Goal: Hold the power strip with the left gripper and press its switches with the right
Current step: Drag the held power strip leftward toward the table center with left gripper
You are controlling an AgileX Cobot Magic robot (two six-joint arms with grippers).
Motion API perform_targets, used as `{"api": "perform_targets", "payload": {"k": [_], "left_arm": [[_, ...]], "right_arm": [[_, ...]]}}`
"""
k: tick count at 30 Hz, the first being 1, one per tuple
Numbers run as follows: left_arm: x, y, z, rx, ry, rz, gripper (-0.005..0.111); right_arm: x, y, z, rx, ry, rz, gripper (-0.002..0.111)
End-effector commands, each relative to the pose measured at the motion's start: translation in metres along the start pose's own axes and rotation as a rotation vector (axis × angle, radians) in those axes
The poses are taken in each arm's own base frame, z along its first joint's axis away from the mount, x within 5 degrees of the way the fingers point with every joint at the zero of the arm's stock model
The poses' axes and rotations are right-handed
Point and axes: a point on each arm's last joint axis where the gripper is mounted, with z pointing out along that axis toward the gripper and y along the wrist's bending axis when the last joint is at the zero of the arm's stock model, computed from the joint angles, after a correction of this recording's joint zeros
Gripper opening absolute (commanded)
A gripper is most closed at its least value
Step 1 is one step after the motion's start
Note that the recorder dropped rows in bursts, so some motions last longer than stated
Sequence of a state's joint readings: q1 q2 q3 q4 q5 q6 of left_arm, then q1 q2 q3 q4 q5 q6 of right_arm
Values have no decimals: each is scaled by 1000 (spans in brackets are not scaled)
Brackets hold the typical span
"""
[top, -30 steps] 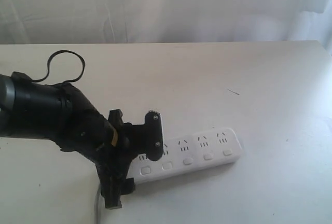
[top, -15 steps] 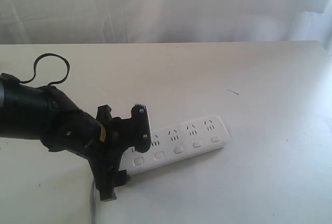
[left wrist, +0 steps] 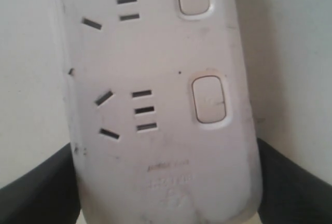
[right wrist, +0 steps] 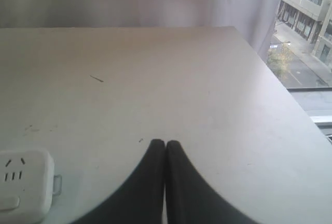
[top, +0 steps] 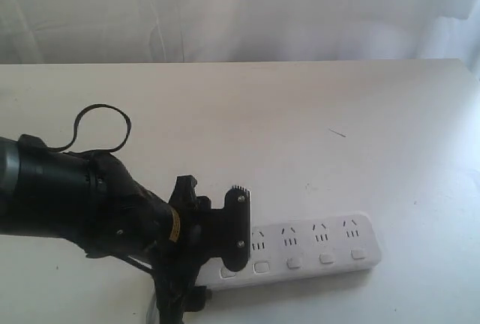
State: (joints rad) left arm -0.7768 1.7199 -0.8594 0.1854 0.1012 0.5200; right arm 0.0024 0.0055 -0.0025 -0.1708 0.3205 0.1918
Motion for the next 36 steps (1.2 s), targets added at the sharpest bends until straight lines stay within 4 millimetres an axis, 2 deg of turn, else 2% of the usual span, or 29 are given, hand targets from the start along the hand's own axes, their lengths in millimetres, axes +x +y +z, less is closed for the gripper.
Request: {"api": "perform_targets", "payload": {"k": [1,7,15,18,22,23,24,26,29,31,33,36], "left_arm": [[8,-16,1,123,89,32,0],[-2,-15,2,94,-32,-78,0],[-12,-3,2,-21,-147,-247,0],[-12,-4,2,-13,-141,-245,13],[-10,-7,2,18,-115,-241,47],[-10,-7,2,17,-114,-237,51],[-10,-7,2,17,-114,-238,53],[-10,-7,2,17,-114,-232,49],[-10,-7,2,16,-114,-230,33],[-9,-8,2,28,-104,-229,30],[-8,-9,2,39,-95,-229,35],[-8,-10,2,47,-88,-228,55]], "right_arm": [[-3,0,0,7,-43,-49,0],[-3,-2,0,23,-46,-103,0],[-10,-7,-1,106,-98,-422,0],[-18,-2,-2,64,-199,-423,0],[-33,9,-7,-46,-398,-286,0],[-37,12,-9,-77,-447,-247,0],[-41,14,-12,-109,-495,-210,0],[-47,18,-16,-169,-575,-152,0],[-54,23,-22,-253,-671,-79,0],[-58,26,-27,-324,-717,8,0],[-60,28,-29,-393,-724,131,0],[-60,28,-29,-479,-677,353,0]]}}
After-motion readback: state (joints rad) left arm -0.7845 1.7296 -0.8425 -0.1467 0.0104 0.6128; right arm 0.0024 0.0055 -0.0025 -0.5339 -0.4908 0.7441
